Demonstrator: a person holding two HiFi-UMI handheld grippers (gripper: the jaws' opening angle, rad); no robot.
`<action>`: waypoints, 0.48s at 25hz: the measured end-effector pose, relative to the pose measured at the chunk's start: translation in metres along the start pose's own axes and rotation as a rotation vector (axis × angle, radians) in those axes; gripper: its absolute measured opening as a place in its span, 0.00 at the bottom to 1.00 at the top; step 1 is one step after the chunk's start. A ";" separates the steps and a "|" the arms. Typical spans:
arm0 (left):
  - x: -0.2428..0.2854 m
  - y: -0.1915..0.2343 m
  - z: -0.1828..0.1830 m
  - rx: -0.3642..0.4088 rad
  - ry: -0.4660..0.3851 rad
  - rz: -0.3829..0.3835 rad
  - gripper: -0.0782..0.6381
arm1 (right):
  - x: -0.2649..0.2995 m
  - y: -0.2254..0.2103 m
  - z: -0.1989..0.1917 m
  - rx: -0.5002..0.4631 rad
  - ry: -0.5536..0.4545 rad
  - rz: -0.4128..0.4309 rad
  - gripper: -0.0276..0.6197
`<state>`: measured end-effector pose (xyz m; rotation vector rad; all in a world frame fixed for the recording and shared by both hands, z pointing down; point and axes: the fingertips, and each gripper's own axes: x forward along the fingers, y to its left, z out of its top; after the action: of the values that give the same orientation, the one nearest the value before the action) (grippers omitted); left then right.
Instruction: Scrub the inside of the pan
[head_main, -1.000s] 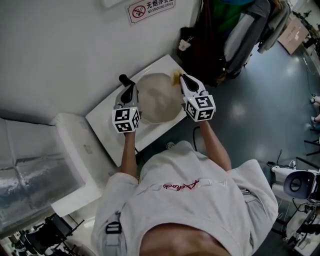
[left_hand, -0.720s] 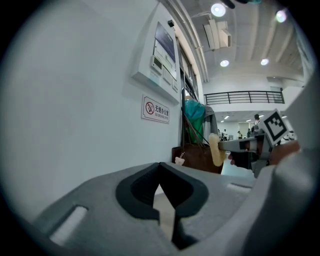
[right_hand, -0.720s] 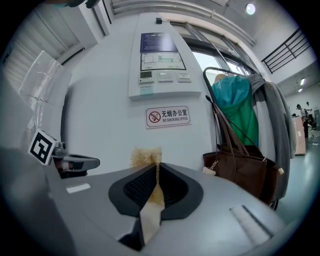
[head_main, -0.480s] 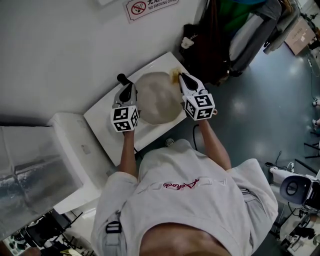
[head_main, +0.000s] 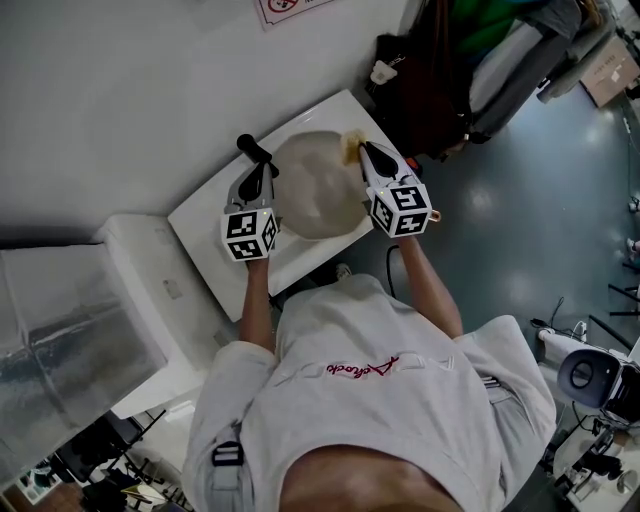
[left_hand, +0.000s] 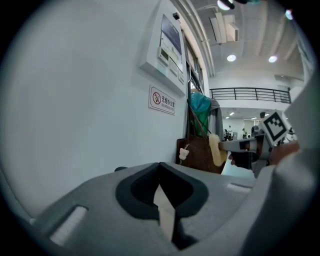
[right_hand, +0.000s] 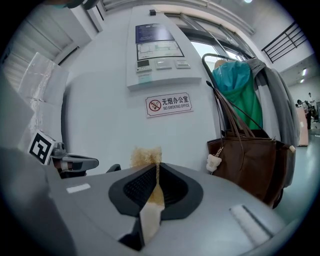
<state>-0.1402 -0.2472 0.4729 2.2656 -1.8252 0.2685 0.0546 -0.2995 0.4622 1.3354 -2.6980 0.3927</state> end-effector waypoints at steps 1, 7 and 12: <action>0.000 0.001 -0.002 -0.002 0.003 -0.001 0.11 | 0.001 0.001 -0.001 0.000 0.002 -0.002 0.08; -0.001 0.009 -0.011 -0.013 0.029 -0.022 0.11 | 0.006 0.007 -0.006 0.007 0.021 -0.024 0.08; -0.002 0.021 -0.024 -0.029 0.060 -0.032 0.11 | 0.013 0.017 -0.013 0.005 0.047 -0.028 0.08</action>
<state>-0.1615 -0.2426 0.4967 2.2406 -1.7500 0.3001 0.0326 -0.2962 0.4748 1.3469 -2.6388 0.4225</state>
